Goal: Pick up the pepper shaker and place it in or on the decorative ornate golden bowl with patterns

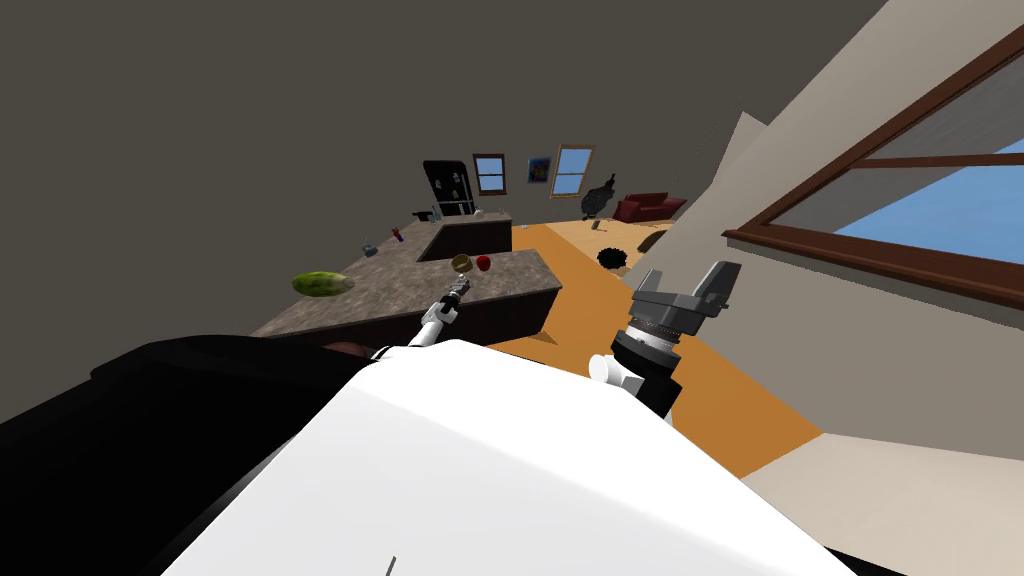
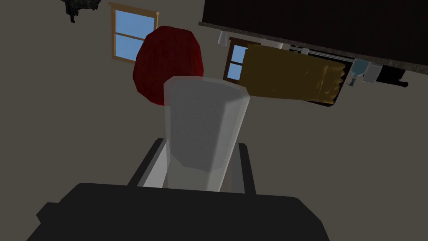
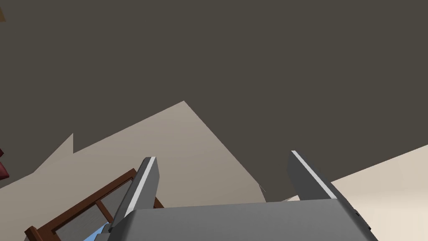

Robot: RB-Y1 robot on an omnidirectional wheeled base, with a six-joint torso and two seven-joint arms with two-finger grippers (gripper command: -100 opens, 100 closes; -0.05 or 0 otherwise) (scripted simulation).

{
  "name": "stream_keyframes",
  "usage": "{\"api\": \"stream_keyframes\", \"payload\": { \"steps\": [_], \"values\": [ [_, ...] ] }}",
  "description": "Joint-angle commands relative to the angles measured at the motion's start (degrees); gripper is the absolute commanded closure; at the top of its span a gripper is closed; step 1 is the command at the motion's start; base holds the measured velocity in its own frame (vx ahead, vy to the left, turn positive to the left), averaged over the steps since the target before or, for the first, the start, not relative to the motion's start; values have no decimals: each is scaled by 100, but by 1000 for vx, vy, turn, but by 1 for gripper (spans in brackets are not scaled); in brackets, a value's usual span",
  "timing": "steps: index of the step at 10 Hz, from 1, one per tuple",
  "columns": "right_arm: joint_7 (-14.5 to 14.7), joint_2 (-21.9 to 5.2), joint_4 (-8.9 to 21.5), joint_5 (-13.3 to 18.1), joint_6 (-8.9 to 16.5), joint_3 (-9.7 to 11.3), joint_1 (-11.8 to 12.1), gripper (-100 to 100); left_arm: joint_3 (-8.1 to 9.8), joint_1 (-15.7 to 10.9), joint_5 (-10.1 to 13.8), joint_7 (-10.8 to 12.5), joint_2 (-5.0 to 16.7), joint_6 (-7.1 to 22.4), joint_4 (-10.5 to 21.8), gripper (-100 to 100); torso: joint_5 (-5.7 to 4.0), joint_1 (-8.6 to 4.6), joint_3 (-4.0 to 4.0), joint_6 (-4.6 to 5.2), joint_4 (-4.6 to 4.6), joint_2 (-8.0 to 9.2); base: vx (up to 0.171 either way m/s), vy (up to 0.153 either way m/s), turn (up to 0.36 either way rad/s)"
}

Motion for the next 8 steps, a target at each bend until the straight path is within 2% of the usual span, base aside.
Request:
{"api": "stream_keyframes", "payload": {
  "steps": [1,5,8],
  "values": [
    [0,0,0,0,0,0,0,0,-91,-50,102,131,188,31,-52,100,0,0,0,0,0,0,-36,10,-43],
    [0,-1,0,0,0,-1,1,0,-330,-290,345,404,715,180,-110,100,1,19,-12,10,-1,-23,-19,30,-71],
    [0,-1,0,0,0,-1,1,0,-550,-507,533,626,1118,408,-145,100,1,27,-13,14,-2,-26,-15,66,-123]
  ]
}}
